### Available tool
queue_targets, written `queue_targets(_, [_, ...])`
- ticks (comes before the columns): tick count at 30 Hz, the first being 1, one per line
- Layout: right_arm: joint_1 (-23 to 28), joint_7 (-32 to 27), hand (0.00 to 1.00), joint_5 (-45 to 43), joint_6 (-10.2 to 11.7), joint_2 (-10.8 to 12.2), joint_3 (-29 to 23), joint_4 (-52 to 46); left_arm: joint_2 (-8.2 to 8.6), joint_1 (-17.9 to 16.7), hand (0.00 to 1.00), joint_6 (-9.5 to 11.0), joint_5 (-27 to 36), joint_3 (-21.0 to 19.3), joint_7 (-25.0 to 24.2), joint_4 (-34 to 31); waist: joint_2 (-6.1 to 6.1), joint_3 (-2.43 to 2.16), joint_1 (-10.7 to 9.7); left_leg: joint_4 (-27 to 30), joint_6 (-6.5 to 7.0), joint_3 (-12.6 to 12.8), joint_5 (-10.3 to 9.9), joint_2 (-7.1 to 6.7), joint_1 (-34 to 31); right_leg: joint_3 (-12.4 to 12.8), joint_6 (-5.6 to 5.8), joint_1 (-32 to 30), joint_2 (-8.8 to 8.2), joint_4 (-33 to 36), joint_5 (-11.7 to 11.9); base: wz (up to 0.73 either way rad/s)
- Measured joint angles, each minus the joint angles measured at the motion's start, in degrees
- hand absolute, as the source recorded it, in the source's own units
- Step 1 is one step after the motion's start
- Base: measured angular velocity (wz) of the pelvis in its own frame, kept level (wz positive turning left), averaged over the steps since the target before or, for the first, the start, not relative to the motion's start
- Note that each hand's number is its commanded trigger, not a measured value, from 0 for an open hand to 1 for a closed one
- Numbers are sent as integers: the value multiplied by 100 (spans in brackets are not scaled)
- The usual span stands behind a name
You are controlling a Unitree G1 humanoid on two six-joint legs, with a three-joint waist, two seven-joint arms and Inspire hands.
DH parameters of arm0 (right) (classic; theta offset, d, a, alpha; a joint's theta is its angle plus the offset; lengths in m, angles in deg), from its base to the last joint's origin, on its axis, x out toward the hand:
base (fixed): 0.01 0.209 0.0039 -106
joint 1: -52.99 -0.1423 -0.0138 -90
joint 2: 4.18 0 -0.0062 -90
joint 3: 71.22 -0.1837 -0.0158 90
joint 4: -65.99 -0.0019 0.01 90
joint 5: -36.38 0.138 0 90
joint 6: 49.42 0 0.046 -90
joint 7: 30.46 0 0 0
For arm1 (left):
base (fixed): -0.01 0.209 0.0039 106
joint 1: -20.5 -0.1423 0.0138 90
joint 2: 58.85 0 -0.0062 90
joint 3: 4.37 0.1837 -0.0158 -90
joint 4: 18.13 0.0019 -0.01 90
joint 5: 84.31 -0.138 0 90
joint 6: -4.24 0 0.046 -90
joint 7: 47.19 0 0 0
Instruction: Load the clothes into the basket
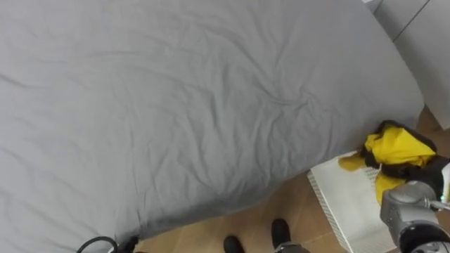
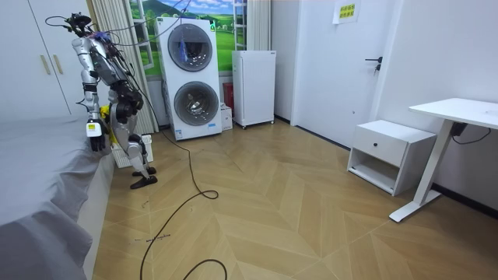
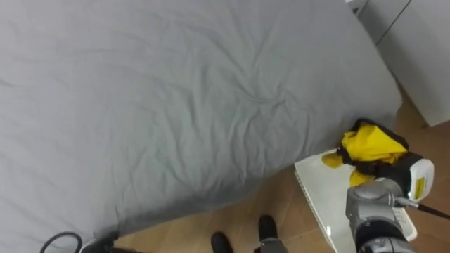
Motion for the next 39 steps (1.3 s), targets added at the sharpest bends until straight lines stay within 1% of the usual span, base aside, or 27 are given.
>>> queue_targets(1, [16,0,0,10,-7,-2,11,57,-4,-18,0,2,10,55,14,2,1,4,14,6,14,-51,13,-20,-58,-32,7,-56,-25,36,-5,20])
queue_targets(2, [17,-1,0,22,-10,-2,13,86,-4,-27,0,9,43,93,27,1,-14,31,32,12,28,-71,26,-40,-100,-53,17,-99,-51,64,-25,19])
queue_targets(4, [0,-5,0,26,-10,-24,14,88,2,-42,0,23,59,212,48,-4,-14,43,56,15,52,-98,51,-72,-203,-102,30,-186,-98,58,-80,14])
queue_targets(6, [-19,-8,0,27,-7,-78,14,145,5,-41,0,56,59,304,78,-15,-4,55,95,12,73,-126,71,-97,-292,-120,40,-270,-127,66,-85,13])
queue_targets(8, [-65,-26,0,59,-5,-145,16,194,-2,-42,0,115,175,404,169,-15,4,57,135,27,88,-158,81,-111,-420,-152,47,-382,-155,80,-80,9])
queue_targets(13, [-145,-28,0,152,-3,-210,13,247,-2,-43,0,145,282,409,168,-13,1,60,148,110,89,-288,82,-125,-581,-272,45,-507,-207,213,-78,16])
queue_targets(17, [-265,-12,0,177,-3,-213,14,255,0,-43,0,167,292,415,167,-25,-2,62,154,110,89,-287,82,-129,-608,-273,39,-550,-213,250,-83,1])
queue_targets(21, [-264,-11,0,179,-7,-226,16,260,-1,-44,0,198,293,415,164,-62,-6,64,150,117,90,-260,82,-128,-594,-257,36,-540,-214,247,-86,-2])
queue_targets(24, [-267,-13,0,174,-8,-229,15,313,-3,-42,0,205,412,412,165,-64,-11,67,150,118,90,-237,82,-128,-561,-234,38,-520,-214,257,-88,-3])
queue_targets(31, [-290,-16,0,146,-8,-259,16,443,-2,-19,0,222,411,415,162,-81,-36,84,141,147,89,-231,82,-126,-563,-228,35,-514,-216,269,-96,0])
queue_targets(34, [-351,-16,0,146,-8,-264,30,448,-3,4,0,229,411,528,159,-80,-38,86,142,154,90,-202,82,-126,-548,-190,35,-514,-211,274,-96,-4])
queue_targets(39, [-377,-98,0,148,-6,-264,77,491,-2,2,0,236,413,530,157,-75,-45,91,147,156,90,-163,82,-124,-500,-154,36,-483,-202,248,-96,-3])
